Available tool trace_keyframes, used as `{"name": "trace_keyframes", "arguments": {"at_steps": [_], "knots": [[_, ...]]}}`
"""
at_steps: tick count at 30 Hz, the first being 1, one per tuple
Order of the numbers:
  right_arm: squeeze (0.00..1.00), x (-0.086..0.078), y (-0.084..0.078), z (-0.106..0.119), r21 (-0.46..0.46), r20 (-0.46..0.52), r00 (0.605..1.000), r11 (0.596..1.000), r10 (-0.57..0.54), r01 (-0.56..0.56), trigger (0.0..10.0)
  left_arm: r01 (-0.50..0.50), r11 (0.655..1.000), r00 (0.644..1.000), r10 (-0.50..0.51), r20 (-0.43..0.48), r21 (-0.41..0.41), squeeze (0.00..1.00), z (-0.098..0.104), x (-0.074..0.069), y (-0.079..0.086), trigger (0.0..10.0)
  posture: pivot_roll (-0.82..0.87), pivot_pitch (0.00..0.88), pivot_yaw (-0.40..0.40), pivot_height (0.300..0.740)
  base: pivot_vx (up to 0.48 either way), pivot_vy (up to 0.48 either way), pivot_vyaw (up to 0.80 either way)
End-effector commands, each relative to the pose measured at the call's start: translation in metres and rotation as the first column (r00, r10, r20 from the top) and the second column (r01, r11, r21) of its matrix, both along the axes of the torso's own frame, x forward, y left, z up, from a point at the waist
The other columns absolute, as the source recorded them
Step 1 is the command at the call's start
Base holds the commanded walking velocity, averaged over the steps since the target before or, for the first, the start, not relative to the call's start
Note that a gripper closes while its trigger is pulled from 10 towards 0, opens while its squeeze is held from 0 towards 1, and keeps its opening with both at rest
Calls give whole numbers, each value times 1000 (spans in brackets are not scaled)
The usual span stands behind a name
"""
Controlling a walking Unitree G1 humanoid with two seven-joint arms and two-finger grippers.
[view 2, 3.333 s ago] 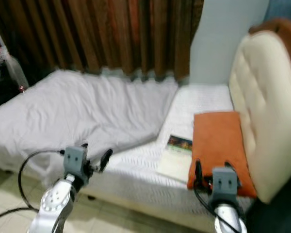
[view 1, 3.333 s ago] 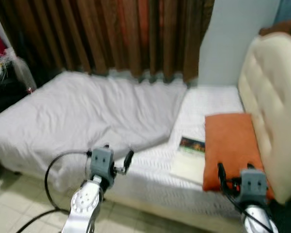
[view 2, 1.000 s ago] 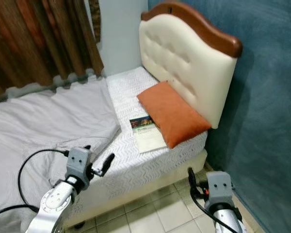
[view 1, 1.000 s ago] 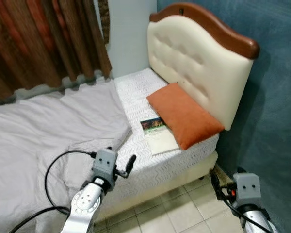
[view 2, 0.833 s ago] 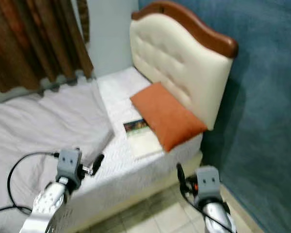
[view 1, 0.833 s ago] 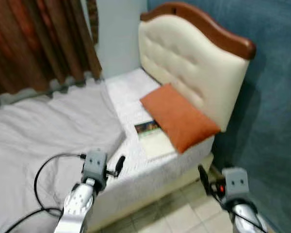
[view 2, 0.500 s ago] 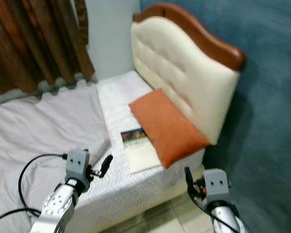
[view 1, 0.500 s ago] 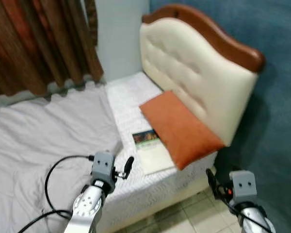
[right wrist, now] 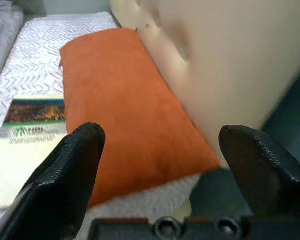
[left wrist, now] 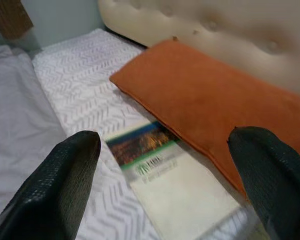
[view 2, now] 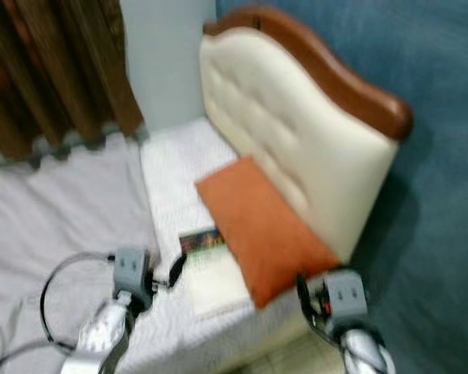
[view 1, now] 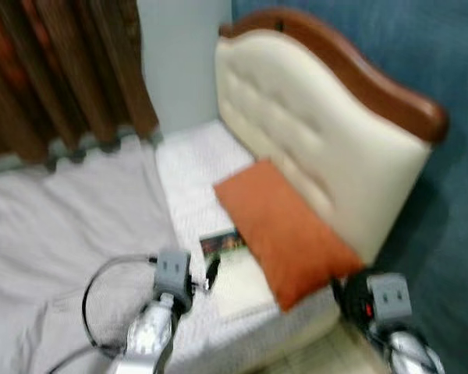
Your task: Clean up the room
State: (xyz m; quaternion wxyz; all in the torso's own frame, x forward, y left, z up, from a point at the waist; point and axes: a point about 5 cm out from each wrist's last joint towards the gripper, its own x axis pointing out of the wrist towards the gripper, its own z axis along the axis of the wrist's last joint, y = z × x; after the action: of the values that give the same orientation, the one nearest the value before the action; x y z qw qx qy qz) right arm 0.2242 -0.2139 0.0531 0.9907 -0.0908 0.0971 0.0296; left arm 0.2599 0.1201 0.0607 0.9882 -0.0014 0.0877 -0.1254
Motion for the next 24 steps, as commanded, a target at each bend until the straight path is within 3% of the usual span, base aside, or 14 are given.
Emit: {"name": "trace_keyframes", "arguments": {"at_steps": [1, 6, 9, 13, 15, 18, 21, 23, 24], "knots": [[0, 1, 11, -2, 29, -16, 999, 999, 37, -37, 10000, -36, 999, 999, 37, -20, 8, 0, -4, 2, 9, 10000, -75, 49, 21, 740, 480, 0, 0], [0, -2, 12, -4, 28, -27, 999, 999, 42, -42, 10000, -2, 1000, 999, 1, -42, -2, 0, -8, 7, 3, 10000, -89, 58, 25, 740, 480, 0, 0], [0, -5, 12, -5, 24, -37, 998, 999, 44, -43, 10000, 54, 998, 993, -55, -100, -12, 0, -15, 16, -7, 10000, -97, 74, 21, 740, 472, 0, 0], [0, -16, 13, 5, -29, -44, 996, 996, 82, -84, 10000, 95, 995, 973, -102, -208, -43, 0, -24, 50, -28, 10000, -190, 235, 11, 740, 0, 0, 0], [0, -20, 14, 7, -37, -51, 995, 995, 90, -92, 10000, 101, 994, 970, -109, -217, -45, 0, -23, 55, -33, 10000, -208, 264, 6, 740, 0, 0, 0], [0, -45, 17, 21, -56, -59, 991, 991, 120, -123, 10000, 119, 992, 970, -127, -209, -50, 0, -14, 68, -45, 10000, -316, 428, -10, 740, 0, 0, 0], [0, -70, 28, 28, -75, -59, 981, 979, 185, -189, 10000, 129, 992, 972, -129, -197, -13, 0, -7, 76, -54, 10000, -368, 533, -20, 740, 0, 0, 0], [0, -87, 39, 33, -71, -65, 972, 971, 224, -228, 10000, 134, 991, 974, -131, -184, 2, 0, -3, 80, -58, 10000, -390, 578, -22, 740, 0, 0, 0], [0, -87, 39, 33, -71, -65, 972, 971, 224, -228, 10000, 134, 991, 974, -131, -184, 2, 0, -3, 80, -58, 10000, -390, 578, -22, 740, 0, 0, 0]]}}
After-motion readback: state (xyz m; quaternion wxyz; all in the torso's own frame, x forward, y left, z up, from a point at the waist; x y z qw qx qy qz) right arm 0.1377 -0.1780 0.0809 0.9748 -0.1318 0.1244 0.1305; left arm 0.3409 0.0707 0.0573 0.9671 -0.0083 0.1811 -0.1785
